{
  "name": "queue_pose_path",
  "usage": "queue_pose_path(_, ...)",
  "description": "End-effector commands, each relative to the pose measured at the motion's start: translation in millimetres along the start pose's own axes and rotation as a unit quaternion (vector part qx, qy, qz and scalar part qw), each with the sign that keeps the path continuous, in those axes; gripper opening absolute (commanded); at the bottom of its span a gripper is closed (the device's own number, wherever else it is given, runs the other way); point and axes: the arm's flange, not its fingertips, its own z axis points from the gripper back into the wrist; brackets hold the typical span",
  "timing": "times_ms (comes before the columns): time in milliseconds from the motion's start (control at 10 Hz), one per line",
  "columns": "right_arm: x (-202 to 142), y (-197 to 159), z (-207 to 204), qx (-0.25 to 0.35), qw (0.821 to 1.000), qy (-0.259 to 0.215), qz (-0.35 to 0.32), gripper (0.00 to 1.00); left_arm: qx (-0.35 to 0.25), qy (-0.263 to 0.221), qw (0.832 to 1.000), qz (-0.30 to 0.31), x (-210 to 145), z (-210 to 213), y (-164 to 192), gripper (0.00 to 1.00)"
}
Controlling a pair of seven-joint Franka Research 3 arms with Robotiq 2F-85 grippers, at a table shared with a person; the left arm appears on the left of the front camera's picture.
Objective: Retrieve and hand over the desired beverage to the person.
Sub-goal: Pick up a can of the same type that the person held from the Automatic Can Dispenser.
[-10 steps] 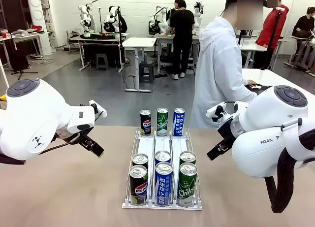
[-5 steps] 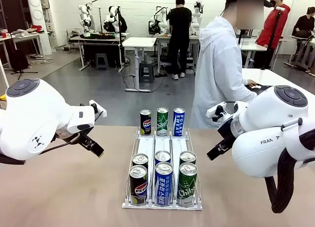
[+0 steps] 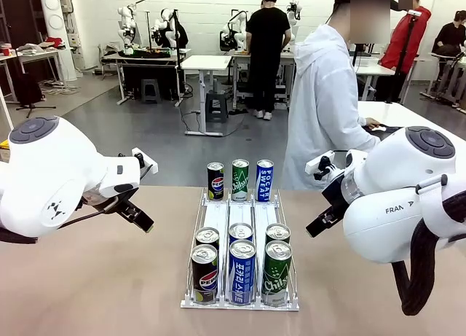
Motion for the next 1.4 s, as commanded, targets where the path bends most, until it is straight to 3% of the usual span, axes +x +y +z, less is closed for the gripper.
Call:
queue_pose_path(0,0.0,0.1,0.0,0.000,1.000,0.000,0.000,1.00,0.000,0.000,1.000,0.000,0.0,0.0,0.2,1.00)
queue_pose_path(1100,0.0,0.0,0.0,0.000,1.000,0.000,0.000,1.00,0.000,0.000,1.000,0.000,0.0,0.0,0.0,1.00)
queue_pose_path(1300,1.0,10.7,75.2,-0.034,0.999,-0.036,0.017,1.00,0.009,-0.036,0.999,-0.027,17.7,67.4,-10.6,1.00)
